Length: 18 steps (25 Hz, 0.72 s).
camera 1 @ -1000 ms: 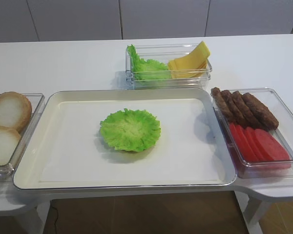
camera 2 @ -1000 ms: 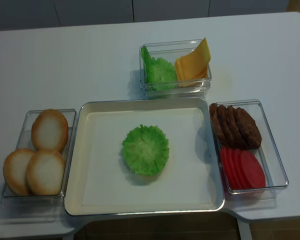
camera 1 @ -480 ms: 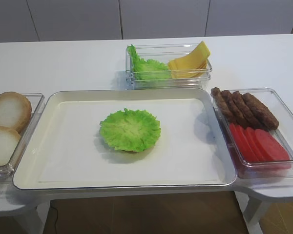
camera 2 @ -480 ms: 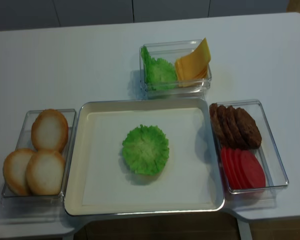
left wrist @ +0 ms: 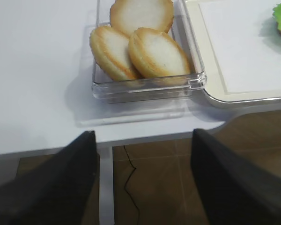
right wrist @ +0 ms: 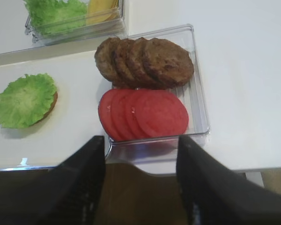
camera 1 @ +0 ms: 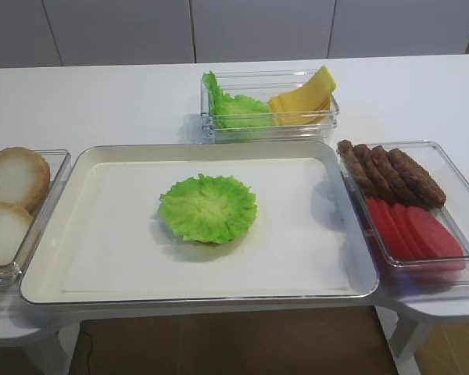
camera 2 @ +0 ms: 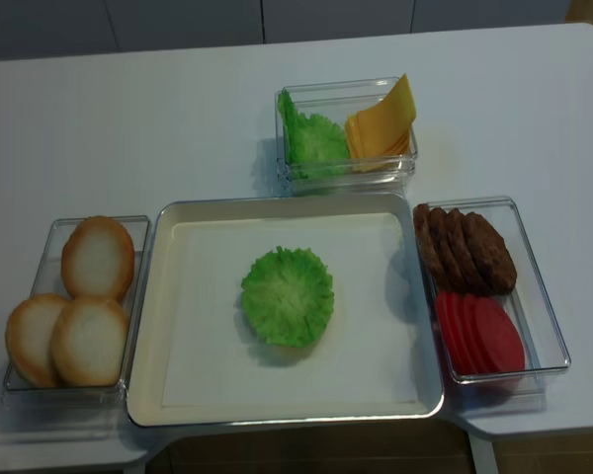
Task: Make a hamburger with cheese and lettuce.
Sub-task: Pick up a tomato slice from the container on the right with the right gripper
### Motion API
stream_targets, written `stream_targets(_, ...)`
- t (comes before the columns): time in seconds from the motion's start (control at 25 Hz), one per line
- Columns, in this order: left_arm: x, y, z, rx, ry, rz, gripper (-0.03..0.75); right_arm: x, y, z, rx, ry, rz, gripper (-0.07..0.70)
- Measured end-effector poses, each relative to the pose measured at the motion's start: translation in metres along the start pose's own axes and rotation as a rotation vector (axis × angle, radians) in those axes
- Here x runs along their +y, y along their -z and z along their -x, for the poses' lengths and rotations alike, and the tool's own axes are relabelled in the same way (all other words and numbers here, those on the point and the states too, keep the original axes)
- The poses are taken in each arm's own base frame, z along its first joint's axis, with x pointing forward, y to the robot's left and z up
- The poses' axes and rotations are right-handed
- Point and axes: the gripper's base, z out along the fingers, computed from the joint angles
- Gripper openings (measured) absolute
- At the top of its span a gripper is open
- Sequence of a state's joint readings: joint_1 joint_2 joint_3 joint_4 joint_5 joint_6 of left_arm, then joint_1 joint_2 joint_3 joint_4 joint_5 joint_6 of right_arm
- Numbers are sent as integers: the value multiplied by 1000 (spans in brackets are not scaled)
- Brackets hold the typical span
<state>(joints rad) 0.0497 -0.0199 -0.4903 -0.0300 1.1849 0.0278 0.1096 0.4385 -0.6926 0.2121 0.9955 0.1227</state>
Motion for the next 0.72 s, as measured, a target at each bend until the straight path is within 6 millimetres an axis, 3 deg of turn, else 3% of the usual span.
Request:
stream_targets(0.44,0,0,0,0,0,0,468,11,-54,67,184,-56,1,371)
stream_targets(0.72,0,0,0,0,0,0,468,13,-90,90,356,-90,-3,367)
